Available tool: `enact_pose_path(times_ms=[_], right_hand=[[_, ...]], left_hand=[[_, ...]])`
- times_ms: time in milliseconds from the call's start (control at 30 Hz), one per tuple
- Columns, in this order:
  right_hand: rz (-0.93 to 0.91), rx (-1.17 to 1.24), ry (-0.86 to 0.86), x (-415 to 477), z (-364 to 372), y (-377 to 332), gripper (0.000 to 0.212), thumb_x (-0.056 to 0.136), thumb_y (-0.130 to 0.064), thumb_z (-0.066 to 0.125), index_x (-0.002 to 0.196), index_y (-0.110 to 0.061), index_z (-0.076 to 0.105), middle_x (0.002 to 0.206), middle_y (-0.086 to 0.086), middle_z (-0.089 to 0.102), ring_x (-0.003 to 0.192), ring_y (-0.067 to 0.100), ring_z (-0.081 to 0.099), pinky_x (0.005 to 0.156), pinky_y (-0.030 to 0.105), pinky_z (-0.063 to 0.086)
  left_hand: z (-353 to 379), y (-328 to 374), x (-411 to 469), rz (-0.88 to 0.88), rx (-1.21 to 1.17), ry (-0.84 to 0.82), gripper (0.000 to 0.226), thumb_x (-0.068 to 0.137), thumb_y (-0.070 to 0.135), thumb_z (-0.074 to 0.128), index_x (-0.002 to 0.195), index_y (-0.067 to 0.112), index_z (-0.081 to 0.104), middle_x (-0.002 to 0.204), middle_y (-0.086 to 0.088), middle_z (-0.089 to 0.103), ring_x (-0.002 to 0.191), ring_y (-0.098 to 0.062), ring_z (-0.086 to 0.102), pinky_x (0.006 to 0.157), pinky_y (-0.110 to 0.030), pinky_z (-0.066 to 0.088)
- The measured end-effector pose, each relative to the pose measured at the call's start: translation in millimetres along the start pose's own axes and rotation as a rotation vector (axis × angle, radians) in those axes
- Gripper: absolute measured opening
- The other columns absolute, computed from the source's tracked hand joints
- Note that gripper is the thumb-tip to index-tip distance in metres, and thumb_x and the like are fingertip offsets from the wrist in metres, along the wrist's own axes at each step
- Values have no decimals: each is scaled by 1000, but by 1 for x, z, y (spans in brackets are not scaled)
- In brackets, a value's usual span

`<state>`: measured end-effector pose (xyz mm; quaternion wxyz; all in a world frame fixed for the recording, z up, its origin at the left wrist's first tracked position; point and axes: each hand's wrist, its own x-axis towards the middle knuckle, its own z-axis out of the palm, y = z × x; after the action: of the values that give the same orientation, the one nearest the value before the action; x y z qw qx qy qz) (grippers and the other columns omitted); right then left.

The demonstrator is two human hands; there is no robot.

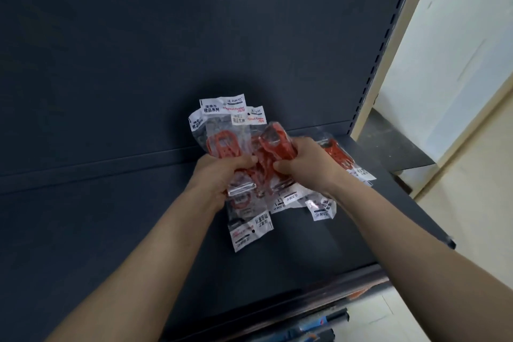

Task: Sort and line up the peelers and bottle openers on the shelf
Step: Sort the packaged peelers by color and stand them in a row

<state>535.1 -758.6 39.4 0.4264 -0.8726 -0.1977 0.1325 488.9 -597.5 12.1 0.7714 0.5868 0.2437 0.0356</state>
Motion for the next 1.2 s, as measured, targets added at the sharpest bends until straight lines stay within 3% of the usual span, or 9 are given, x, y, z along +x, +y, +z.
enact_pose_path(times_ms=[133, 267, 400, 600, 833, 933, 1033, 1133, 1200], right_hand=[[1, -39, 77, 13, -9, 6, 10, 83, 0, 54, 90, 4, 60, 83, 17, 68, 74, 30, 65, 74, 41, 54], [28, -56, 151, 26, -28, 17, 9, 83, 1, 51, 80, -3, 59, 73, 11, 64, 67, 25, 63, 58, 29, 51], [8, -36, 54, 34, -36, 21, 10, 85, -3, 55, 90, 1, 62, 84, 15, 69, 78, 27, 67, 67, 32, 54], [-101, -16, -150, 31, -36, 25, 7, 82, -5, 61, 82, 2, 60, 80, 14, 70, 75, 26, 67, 75, 37, 54], [-42, 47, -311, 32, -49, 33, 11, 84, -5, 60, 90, 3, 64, 91, 17, 70, 91, 37, 65, 87, 47, 53], [36, 127, -242, 35, -59, 40, 10, 89, -5, 54, 90, -3, 64, 87, 16, 71, 76, 29, 68, 72, 42, 59], [75, 62, -60, 38, -71, 52, 12, 88, -7, 54, 77, -8, 58, 69, 8, 63, 61, 20, 57, 58, 31, 49], [153, -49, -36, 36, -77, 66, 20, 89, -26, 58, 89, -6, 60, 72, 6, 59, 60, 17, 51, 58, 30, 44], [187, -46, -13, 37, -78, 73, 25, 89, -28, 54, 96, -5, 59, 70, 3, 57, 56, 14, 48, 51, 25, 38]], left_hand=[[11, -3, 0, -12, -32, -42, 18, 71, 6, 77, 87, 5, 70, 82, -11, 74, 64, -20, 70, 54, -30, 56], [18, -2, -3, -27, -99, -25, 16, 76, 8, 73, 90, 3, 69, 88, -13, 73, 72, -22, 70, 64, -34, 59], [29, 4, -7, -67, -218, -124, 31, 68, 15, 72, 97, 5, 66, 92, -13, 73, 77, -24, 71, 64, -36, 59], [41, -3, -10, -69, -262, -208, 27, 72, 11, 67, 97, 2, 67, 97, -17, 71, 84, -28, 70, 74, -42, 58], [43, -9, -7, -89, -196, -140, 44, 66, 7, 73, 108, -2, 63, 105, -21, 69, 89, -32, 69, 71, -41, 58], [42, -10, -5, -106, -171, -93, 49, 64, 9, 75, 110, -1, 63, 107, -21, 68, 96, -34, 67, 77, -43, 57], [40, -9, -1, -114, -158, -76, 49, 62, 10, 76, 108, 1, 63, 105, -19, 70, 96, -33, 67, 84, -45, 55], [44, -8, 3, -114, -107, -95, 42, 60, 12, 76, 100, 2, 66, 98, -17, 71, 81, -27, 71, 72, -38, 59], [47, -7, 5, -103, -63, -112, 43, 58, 13, 76, 99, 3, 67, 96, -16, 72, 77, -25, 71, 68, -36, 59]])
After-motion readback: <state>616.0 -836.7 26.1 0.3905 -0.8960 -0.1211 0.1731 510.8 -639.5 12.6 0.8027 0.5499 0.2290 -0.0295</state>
